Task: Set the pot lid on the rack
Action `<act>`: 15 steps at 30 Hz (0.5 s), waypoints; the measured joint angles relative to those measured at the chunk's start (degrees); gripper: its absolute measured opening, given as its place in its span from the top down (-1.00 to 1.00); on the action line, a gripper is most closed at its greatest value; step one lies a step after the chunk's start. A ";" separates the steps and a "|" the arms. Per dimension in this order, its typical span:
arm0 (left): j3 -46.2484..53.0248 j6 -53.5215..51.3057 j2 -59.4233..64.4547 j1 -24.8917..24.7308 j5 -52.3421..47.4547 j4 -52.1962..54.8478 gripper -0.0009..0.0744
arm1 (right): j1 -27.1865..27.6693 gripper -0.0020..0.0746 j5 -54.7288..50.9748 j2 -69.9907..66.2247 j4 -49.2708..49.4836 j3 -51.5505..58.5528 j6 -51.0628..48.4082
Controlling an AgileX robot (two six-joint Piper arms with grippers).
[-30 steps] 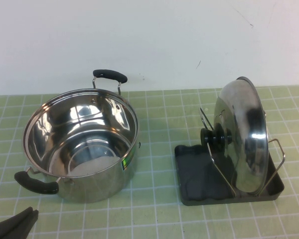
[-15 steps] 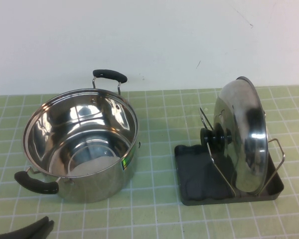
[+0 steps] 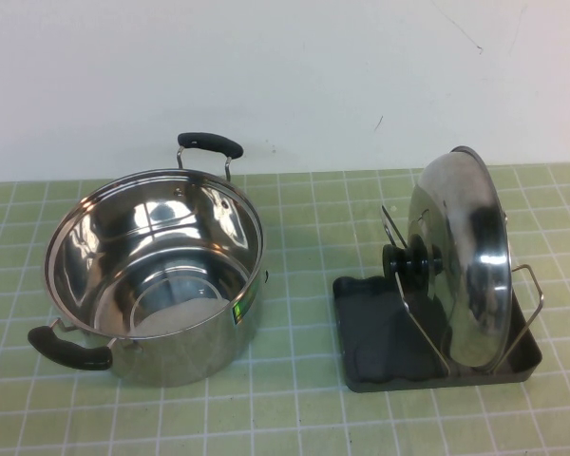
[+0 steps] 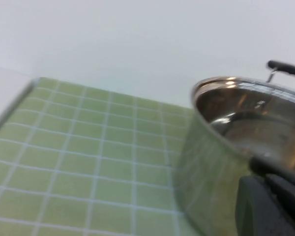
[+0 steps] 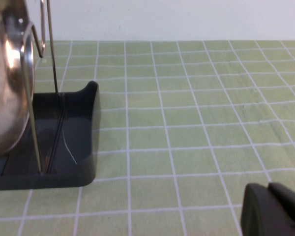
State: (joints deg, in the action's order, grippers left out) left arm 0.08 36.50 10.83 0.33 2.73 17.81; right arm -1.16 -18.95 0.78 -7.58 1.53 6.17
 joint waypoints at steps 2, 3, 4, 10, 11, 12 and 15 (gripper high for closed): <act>0.00 -13.25 -3.07 0.46 -4.37 -9.18 0.98 | 0.00 0.95 0.00 0.00 0.00 0.00 0.00; 0.00 -18.30 -4.81 1.09 -6.74 -12.87 0.98 | 0.00 0.95 0.00 0.00 0.00 0.00 0.00; 0.00 -21.07 -6.52 1.58 -8.73 -14.88 0.98 | 0.00 0.95 0.00 0.00 0.00 0.00 0.00; 0.00 -25.82 -11.29 3.65 -17.12 -19.17 0.98 | 0.00 0.95 0.00 0.00 0.00 0.00 0.00; 0.28 -25.82 -11.29 3.65 -17.54 -19.47 0.98 | 0.00 0.95 0.00 0.00 0.00 0.00 0.00; 0.70 -25.96 -11.42 3.65 -17.81 -19.82 0.98 | 0.00 0.95 0.00 0.00 0.00 0.00 0.00; 1.00 -26.52 -11.42 3.65 -19.11 -20.92 0.98 | 0.00 0.95 0.00 0.00 -0.04 0.00 0.00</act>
State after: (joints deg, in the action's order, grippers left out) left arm 1.09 9.98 -0.59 3.98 -16.38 -3.11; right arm -1.16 -18.95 0.78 -7.62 1.53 6.17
